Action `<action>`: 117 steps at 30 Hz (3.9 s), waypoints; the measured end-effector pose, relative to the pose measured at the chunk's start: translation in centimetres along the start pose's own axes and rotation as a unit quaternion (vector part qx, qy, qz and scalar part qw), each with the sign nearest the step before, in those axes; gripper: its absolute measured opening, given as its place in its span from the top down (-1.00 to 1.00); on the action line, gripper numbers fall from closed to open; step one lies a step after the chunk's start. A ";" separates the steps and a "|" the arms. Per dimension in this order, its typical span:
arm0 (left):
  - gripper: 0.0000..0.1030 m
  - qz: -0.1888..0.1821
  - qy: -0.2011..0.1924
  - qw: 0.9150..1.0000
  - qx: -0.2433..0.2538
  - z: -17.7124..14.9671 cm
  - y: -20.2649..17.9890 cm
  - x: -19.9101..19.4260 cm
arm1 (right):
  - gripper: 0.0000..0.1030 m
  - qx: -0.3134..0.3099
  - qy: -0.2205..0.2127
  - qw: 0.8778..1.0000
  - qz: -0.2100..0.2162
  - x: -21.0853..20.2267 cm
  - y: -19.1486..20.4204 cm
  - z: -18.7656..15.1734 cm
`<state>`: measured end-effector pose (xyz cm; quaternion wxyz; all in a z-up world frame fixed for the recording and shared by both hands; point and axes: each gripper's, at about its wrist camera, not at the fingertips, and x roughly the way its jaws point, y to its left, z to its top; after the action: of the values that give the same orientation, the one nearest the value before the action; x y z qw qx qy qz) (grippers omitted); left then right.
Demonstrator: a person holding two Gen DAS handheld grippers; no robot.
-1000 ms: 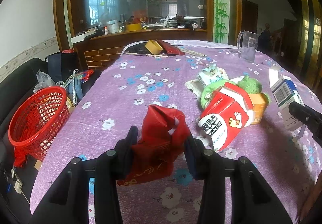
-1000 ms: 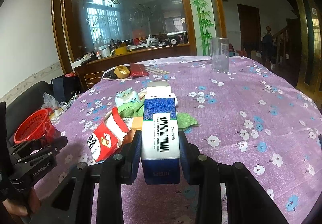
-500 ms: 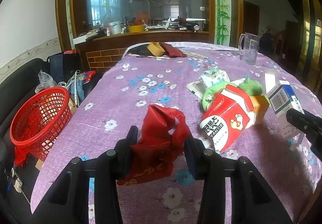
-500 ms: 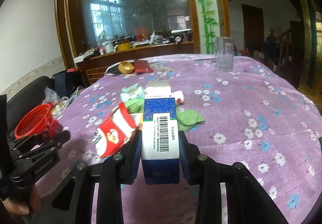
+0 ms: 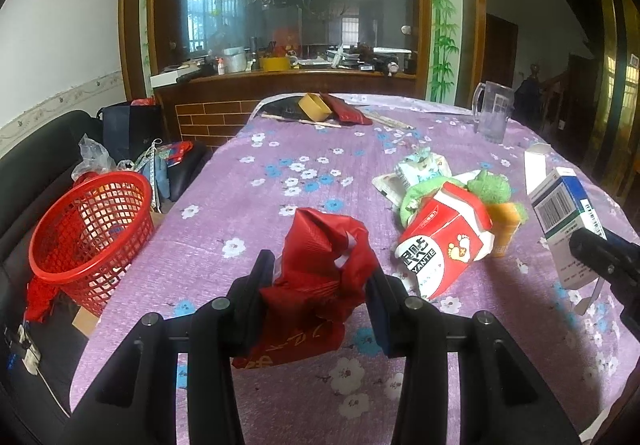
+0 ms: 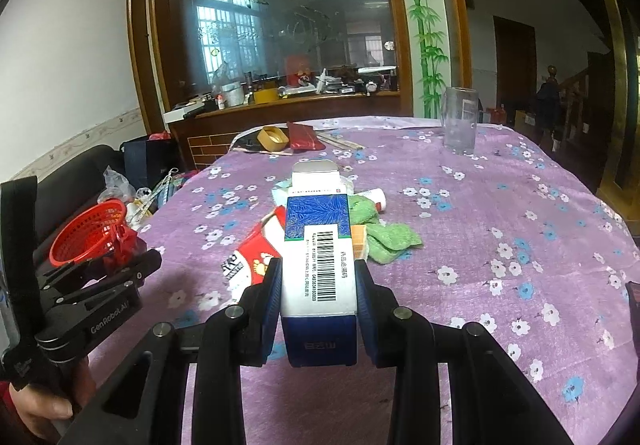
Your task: Collect trash
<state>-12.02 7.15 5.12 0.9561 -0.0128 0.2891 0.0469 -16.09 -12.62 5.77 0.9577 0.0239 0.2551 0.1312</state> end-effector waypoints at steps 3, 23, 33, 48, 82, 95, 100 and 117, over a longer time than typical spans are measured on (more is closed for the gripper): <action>0.19 0.002 0.001 1.000 -0.001 0.0 0.1 -0.2 | 0.28 -0.007 -0.002 1.000 0.003 -0.3 0.4 0.1; 0.19 0.008 -0.006 1.000 -0.001 0.3 0.1 -0.8 | 0.27 -0.017 0.008 1.000 0.018 0.0 1.3 0.1; 0.19 0.012 -0.005 1.000 -0.010 0.6 1.4 -1.0 | 0.27 -0.021 0.018 0.999 0.031 0.5 1.7 0.2; 0.19 0.061 -0.011 0.995 -0.074 3.1 11.2 -3.4 | 0.27 -0.048 0.072 0.986 0.142 3.3 7.8 4.1; -0.46 0.116 0.027 0.980 -0.158 4.0 28.2 1.2 | -0.08 -0.070 0.155 0.945 0.280 17.9 28.7 11.2; -0.48 -0.001 0.045 0.998 -0.051 4.4 13.1 1.6 | -0.14 0.028 0.136 0.973 0.183 9.2 8.1 5.4; -0.48 -0.061 0.077 0.995 0.019 4.1 5.0 2.6 | -0.14 0.102 0.120 0.979 0.133 6.6 -1.1 4.0; -0.70 -0.081 0.133 0.949 0.276 1.5 -11.6 9.8 | -0.18 0.192 0.117 0.969 0.103 5.0 -10.3 1.1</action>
<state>-1.95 -3.49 0.95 0.8758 0.2217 0.4133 -0.1141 -8.90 -21.21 3.16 0.8798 0.2182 0.3822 0.1797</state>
